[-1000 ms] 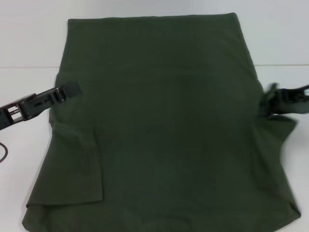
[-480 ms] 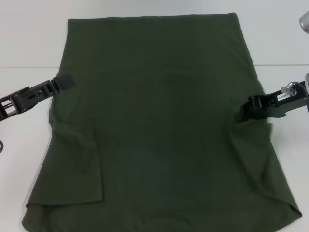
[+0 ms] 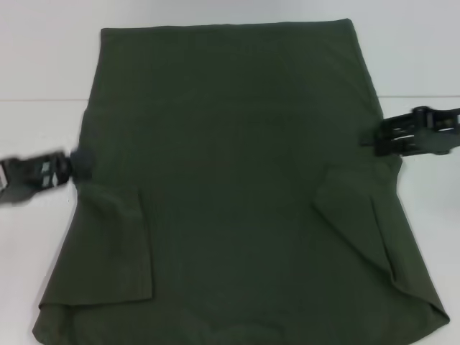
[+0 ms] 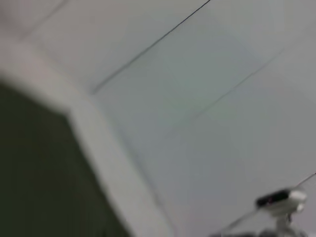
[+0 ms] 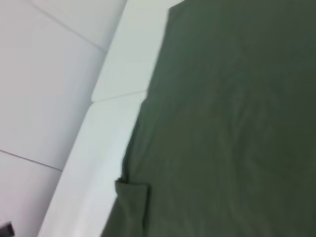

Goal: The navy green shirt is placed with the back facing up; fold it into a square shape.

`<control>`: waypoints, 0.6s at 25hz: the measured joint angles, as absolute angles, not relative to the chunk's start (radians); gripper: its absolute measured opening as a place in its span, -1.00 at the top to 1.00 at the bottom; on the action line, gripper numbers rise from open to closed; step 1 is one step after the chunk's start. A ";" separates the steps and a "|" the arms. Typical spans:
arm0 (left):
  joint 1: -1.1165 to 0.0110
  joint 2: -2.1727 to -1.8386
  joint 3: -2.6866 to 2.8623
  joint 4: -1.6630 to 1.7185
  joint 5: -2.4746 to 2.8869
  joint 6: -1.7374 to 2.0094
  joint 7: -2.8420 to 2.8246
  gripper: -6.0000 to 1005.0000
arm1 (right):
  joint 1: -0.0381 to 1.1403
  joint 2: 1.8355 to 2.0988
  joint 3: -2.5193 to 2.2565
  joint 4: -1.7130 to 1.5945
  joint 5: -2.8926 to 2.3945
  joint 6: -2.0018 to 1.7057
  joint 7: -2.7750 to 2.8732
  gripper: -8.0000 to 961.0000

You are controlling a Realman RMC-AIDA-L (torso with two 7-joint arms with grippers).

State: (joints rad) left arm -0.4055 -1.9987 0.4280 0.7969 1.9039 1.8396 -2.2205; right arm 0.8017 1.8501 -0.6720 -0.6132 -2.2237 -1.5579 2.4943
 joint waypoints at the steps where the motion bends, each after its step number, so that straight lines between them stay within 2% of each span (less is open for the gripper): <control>1: -0.402 -1.984 0.433 0.792 1.932 1.853 -2.265 -0.14 | 0.793 1.842 -0.670 -0.625 -2.228 -1.566 2.505 0.33; 3: -0.389 -1.959 0.436 0.783 1.985 1.885 -2.335 -0.14 | 0.779 1.829 -0.656 -0.645 -2.230 -1.572 2.519 0.21; 8: -0.338 -1.928 0.434 0.786 2.096 1.910 -2.451 -0.14 | 0.777 1.814 -0.652 -0.651 -2.231 -1.578 2.529 -0.16; 10: -0.334 -1.924 0.432 0.786 2.115 1.910 -2.459 -0.14 | 0.782 1.815 -0.656 -0.651 -2.232 -1.579 2.529 -0.62; 15: -0.303 -1.920 0.404 0.785 2.226 1.886 -2.489 -0.15 | 0.787 1.822 -0.659 -0.652 -2.233 -1.573 2.524 -0.61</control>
State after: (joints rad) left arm -0.3034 -1.9197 0.4041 0.7849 2.2261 1.8864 -2.4892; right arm 0.7873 1.8221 -0.6588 -0.6516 -2.2331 -1.5734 2.5240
